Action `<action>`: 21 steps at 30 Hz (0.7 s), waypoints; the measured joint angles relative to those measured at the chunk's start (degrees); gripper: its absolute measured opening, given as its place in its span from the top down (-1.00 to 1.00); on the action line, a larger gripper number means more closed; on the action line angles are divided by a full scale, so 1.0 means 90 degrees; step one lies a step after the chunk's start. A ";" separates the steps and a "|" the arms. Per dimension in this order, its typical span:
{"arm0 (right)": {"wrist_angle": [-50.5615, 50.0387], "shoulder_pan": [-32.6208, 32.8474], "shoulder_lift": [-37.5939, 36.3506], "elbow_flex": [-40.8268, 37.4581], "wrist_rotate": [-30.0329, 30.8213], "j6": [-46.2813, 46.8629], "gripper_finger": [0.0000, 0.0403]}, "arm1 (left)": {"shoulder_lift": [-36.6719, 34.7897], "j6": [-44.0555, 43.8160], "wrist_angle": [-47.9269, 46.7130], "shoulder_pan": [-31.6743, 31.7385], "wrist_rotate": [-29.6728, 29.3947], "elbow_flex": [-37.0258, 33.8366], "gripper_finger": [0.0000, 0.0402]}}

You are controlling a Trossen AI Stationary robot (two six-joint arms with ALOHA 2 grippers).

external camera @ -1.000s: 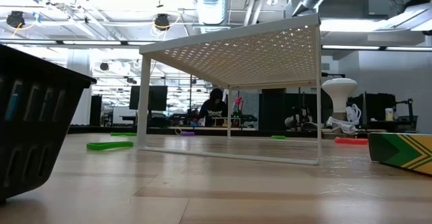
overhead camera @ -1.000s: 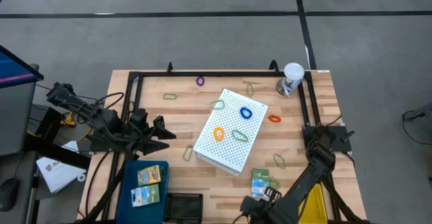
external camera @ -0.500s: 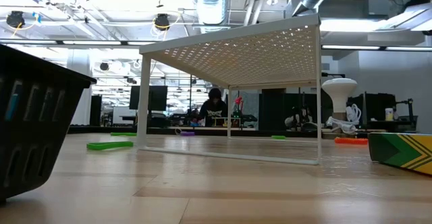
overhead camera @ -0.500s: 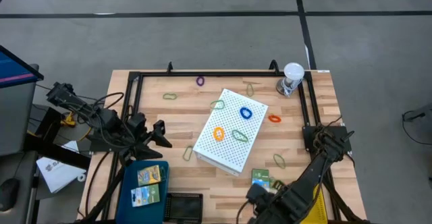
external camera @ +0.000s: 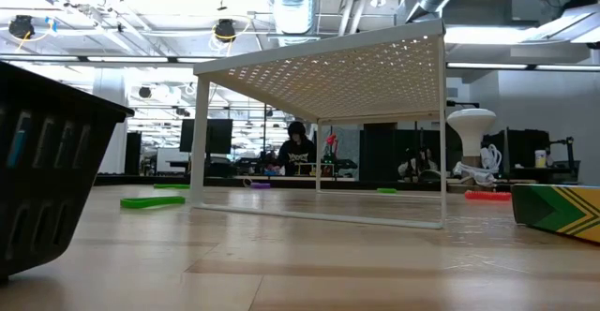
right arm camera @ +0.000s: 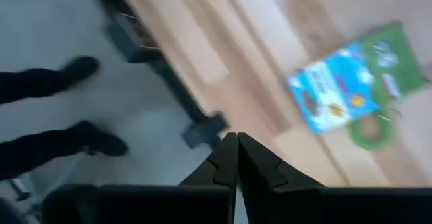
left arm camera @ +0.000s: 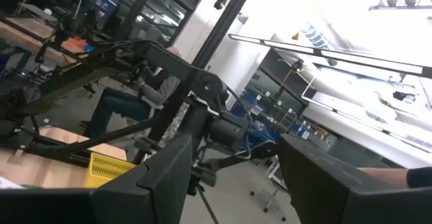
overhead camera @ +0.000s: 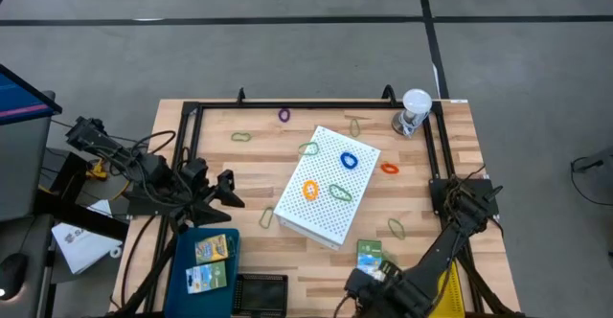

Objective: Pick & Place Office Desk Supplies
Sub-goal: Put the yellow crayon box into the blue bin

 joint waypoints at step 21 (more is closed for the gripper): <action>0.0555 0.0208 -0.0163 0.0487 0.2090 -0.0690 0.99 | 0.0000 -0.0130 -0.0008 -0.0002 -0.0477 0.0000 -0.06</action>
